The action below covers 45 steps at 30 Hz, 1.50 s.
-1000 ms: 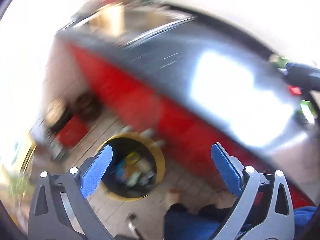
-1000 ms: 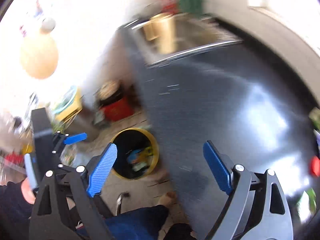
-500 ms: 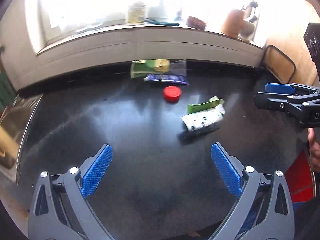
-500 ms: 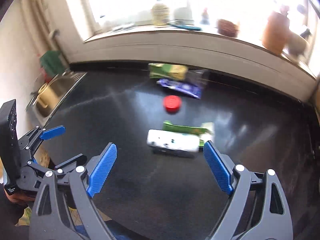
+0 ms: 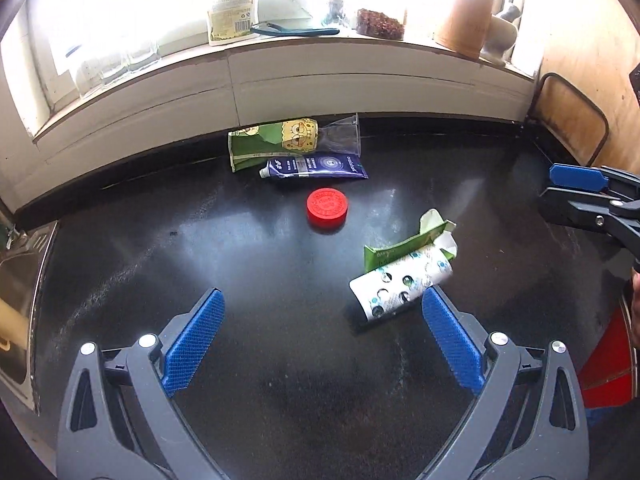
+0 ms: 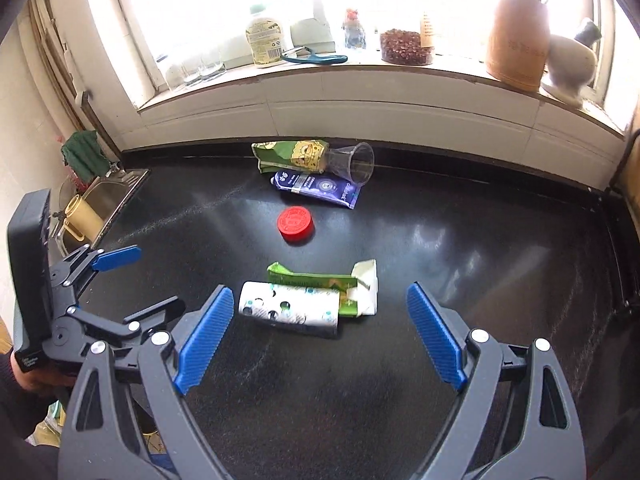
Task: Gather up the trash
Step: 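Swing both tools back over the countertop, then grasp the red lid with the left tool while the right tool grasps the clear plastic cup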
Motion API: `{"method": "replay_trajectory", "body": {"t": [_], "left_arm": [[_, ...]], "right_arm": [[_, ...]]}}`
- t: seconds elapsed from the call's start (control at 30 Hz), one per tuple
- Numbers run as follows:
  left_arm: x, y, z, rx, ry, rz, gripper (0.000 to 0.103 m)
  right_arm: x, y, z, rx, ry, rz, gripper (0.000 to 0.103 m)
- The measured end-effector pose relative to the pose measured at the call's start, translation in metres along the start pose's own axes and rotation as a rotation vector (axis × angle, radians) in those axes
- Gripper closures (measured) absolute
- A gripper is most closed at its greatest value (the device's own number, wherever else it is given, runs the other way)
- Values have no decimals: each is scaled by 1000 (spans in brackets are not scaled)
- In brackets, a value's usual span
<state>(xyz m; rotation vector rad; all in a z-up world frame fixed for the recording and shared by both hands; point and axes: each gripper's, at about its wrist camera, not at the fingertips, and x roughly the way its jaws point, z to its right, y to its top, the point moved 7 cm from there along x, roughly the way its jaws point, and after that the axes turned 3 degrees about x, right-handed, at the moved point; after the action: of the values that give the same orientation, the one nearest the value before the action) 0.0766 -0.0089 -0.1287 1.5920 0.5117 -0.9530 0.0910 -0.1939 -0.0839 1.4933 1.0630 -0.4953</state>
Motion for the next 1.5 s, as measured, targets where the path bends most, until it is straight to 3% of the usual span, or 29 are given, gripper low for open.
{"method": "replay_trajectory", "body": {"t": [0.23,0.43,0.7,0.8,0.83,0.9,0.93,0.97,1.13,1.3,1.5], "left_arm": [[70,38,-15,-7,20,-45,7],[129,58,-12,8,-7,-72,9],[179,49,0,10,-34,-150,32],[180,52,1,19,-26,-138,45],[181,53,2,16,-34,-136,53],[184,56,2,10,-40,-136,54],[185,57,3,4,-46,-134,54],[186,56,2,0,-47,-132,54],[186,58,1,3,-37,-144,54],[172,61,-9,-38,-24,-137,54],[135,62,-23,-74,10,-93,54]], "right_arm": [[56,47,18,-21,83,-44,17],[140,89,37,-13,154,-110,17],[241,113,52,-28,156,-173,17],[263,116,51,-48,162,-183,17],[269,118,50,-51,173,-186,17],[274,121,48,-60,179,-174,18],[276,122,46,-71,179,-168,23],[277,124,44,-75,180,-166,34],[276,125,39,-61,213,-174,51],[257,115,38,-69,200,-171,54],[204,101,40,-63,134,-128,54]]}}
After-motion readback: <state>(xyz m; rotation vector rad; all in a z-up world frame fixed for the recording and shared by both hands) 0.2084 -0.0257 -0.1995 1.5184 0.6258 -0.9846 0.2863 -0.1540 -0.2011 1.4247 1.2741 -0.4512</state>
